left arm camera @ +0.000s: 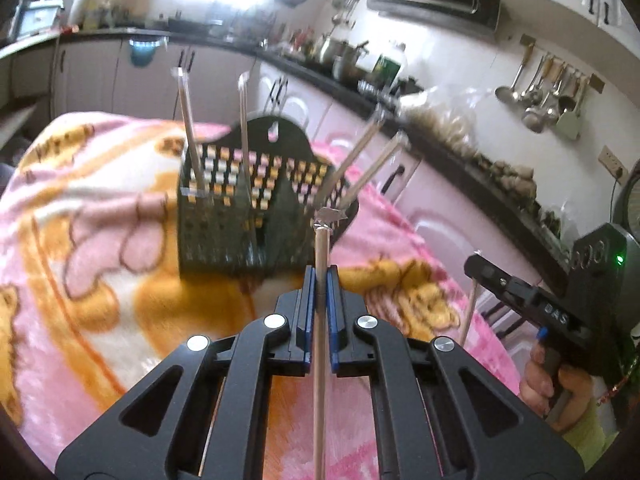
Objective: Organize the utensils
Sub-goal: 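Lift the chopstick in the left tool over the holder while the right tool carries its chopstick there, then lower both chopsticks into the green holder and open both tools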
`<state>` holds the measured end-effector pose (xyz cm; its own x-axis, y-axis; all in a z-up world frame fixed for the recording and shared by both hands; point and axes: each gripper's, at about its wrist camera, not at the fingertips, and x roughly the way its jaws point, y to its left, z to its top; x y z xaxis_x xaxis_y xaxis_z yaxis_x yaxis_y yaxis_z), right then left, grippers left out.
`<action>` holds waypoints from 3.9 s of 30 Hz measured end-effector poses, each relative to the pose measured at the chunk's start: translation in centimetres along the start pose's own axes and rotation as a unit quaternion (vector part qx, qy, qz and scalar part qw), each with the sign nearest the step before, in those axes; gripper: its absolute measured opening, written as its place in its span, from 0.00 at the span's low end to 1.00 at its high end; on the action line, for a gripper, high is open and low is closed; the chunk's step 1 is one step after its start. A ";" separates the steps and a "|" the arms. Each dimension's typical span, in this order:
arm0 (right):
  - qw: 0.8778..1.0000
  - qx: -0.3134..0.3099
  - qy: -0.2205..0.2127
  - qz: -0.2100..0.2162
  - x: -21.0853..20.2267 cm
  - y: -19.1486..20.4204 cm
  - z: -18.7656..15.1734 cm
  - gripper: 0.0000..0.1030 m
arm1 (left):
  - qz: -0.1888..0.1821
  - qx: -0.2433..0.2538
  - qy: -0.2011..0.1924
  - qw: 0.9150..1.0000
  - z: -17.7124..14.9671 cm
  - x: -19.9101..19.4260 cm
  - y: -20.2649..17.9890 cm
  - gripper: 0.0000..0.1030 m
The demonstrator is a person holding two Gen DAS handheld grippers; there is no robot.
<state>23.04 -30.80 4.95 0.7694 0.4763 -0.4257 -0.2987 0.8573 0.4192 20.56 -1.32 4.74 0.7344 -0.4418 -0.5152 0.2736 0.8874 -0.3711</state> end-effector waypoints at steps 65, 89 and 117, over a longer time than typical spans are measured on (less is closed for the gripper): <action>0.977 -0.100 -0.185 -0.035 3.8 9.6 11.9 0.10 | 0.035 0.066 -0.249 0.966 16.6 -0.9 1.0 0.01; 0.975 -0.095 -0.187 -0.069 8.2 8.4 9.9 0.10 | 0.057 0.055 -0.246 0.966 13.6 4.6 4.4 0.01; 0.986 -0.019 -0.141 -0.083 9.9 5.0 4.6 0.11 | 0.067 0.043 -0.226 0.971 10.5 4.9 6.6 0.03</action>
<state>31.83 -22.72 6.49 0.9345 0.2594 -0.2436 -0.1716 0.9282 0.3301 32.47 3.74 7.86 0.9594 -0.2353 -0.1553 0.1927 0.9494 -0.2481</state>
